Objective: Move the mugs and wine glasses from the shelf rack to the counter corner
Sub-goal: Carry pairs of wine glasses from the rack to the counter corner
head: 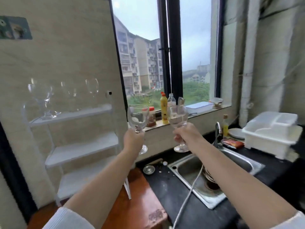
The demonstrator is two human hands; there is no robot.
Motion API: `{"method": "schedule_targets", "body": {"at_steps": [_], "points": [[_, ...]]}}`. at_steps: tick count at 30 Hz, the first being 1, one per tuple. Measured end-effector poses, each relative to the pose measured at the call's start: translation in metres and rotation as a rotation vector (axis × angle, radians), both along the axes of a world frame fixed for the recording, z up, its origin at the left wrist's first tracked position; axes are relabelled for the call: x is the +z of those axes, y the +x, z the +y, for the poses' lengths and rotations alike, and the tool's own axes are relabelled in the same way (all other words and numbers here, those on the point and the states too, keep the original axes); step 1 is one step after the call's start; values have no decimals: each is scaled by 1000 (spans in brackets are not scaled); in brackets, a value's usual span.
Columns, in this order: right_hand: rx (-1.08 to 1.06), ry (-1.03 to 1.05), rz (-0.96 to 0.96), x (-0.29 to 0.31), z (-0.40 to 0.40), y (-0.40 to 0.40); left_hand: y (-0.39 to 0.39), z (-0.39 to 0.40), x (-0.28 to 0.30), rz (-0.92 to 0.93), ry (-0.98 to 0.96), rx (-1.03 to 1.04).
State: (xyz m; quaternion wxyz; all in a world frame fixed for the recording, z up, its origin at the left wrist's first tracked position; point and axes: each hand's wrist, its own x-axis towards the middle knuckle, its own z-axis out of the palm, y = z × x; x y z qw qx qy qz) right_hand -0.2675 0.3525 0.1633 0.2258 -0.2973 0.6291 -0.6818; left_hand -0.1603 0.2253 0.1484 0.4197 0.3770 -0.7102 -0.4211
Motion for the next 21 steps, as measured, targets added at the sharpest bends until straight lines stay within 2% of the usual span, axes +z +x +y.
{"method": "schedule_targets", "body": {"at_steps": [5, 9, 13, 21], "points": [[-217, -13, -70, -28, 111, -52, -83, 98, -15, 61, 148, -372], [-329, -116, -135, -41, 200, -90, -143, 179, -24, 146, 245, -609], [-469, -163, -102, -45, 303, -133, -215, 269, -36, 214, 313, -854], [-661, -141, -27, -60, 517, -224, -343, 477, -59, 219, 480, -1106]]}}
